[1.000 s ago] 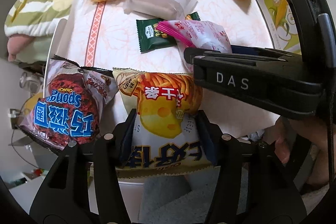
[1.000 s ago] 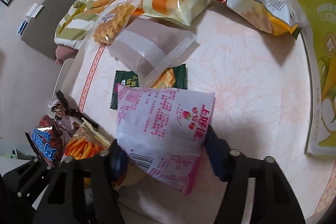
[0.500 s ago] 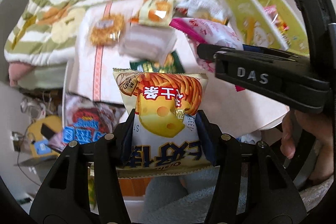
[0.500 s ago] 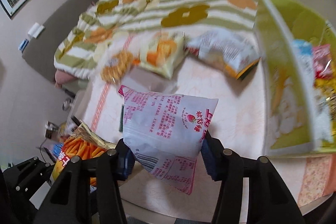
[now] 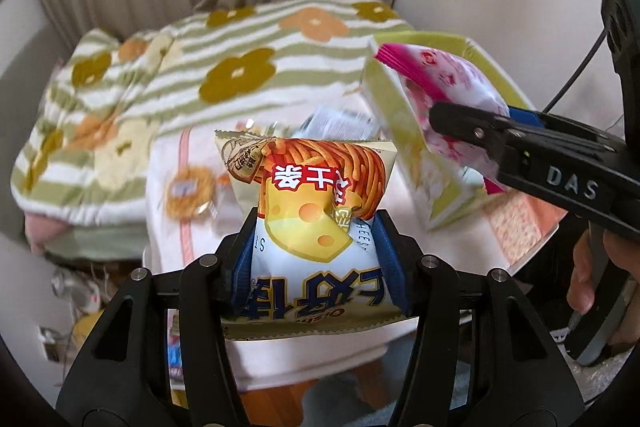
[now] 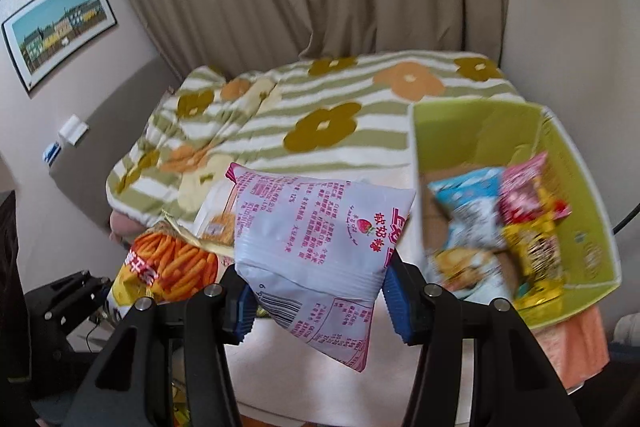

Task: Organize snacks
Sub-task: 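Carry both held bags over the yellow-green cardboard box, then open both grippers to drop the bags into the box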

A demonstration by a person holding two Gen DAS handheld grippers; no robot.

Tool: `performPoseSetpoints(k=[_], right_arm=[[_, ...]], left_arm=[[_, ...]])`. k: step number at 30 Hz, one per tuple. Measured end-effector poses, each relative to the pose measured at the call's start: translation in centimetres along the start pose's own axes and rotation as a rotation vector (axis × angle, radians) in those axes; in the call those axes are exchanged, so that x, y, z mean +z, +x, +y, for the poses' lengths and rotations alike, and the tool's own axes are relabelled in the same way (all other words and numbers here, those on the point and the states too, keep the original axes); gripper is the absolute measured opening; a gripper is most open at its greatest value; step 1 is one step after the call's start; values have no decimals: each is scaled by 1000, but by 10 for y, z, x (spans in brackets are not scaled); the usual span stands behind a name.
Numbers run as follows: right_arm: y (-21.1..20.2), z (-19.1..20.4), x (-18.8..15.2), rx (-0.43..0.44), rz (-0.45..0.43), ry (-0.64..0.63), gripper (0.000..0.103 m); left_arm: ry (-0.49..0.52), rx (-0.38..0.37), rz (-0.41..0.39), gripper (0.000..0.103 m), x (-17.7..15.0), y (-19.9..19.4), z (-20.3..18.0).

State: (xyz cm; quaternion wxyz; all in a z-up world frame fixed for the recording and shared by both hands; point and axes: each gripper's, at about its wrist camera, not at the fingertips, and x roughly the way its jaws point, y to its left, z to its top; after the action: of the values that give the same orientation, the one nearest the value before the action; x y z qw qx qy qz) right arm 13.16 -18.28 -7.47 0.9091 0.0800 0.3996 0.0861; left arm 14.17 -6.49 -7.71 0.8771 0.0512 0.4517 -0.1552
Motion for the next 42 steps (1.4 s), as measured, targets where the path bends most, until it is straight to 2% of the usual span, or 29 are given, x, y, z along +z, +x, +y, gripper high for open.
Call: performPoseSetpoints(k=[4,10,16,23,33,34,35,36,37,39,42], right_arm=[[-15,-36,14,-13,-27,4,49],[-23,-112,39,-49,-34,10,49],[-12,-175,56,-65,-5,19,49],[14,-223,68,-50,46,44,49],[45,-252,84,-50,73,130,49],[48,-253,86,-55,75,135,49],[51,-255,89,-57,77,137,49],[53,-258,91,-59,79,140,49],[56,-259,93,-63,81,147,49],[60,-264,96,-68,84,158,49],[65,-265,99,-72,92,167,49]], left_arm=[[19,-11,-29,50,32,12,-32],[11,-53,-42,50,75,46,-88],[-35,-78,-8,50,111,97,-133],[-88,-66,46,50,144,149,-147],[-48,-87,107,51,189,207,-147],[-38,-85,108,54,192,211,-147],[-23,-80,113,64,195,215,-149],[-16,-70,117,90,196,218,-151],[-13,-61,119,100,197,221,-151],[-15,-74,101,103,196,219,-150],[-19,-86,120,103,196,216,-141]])
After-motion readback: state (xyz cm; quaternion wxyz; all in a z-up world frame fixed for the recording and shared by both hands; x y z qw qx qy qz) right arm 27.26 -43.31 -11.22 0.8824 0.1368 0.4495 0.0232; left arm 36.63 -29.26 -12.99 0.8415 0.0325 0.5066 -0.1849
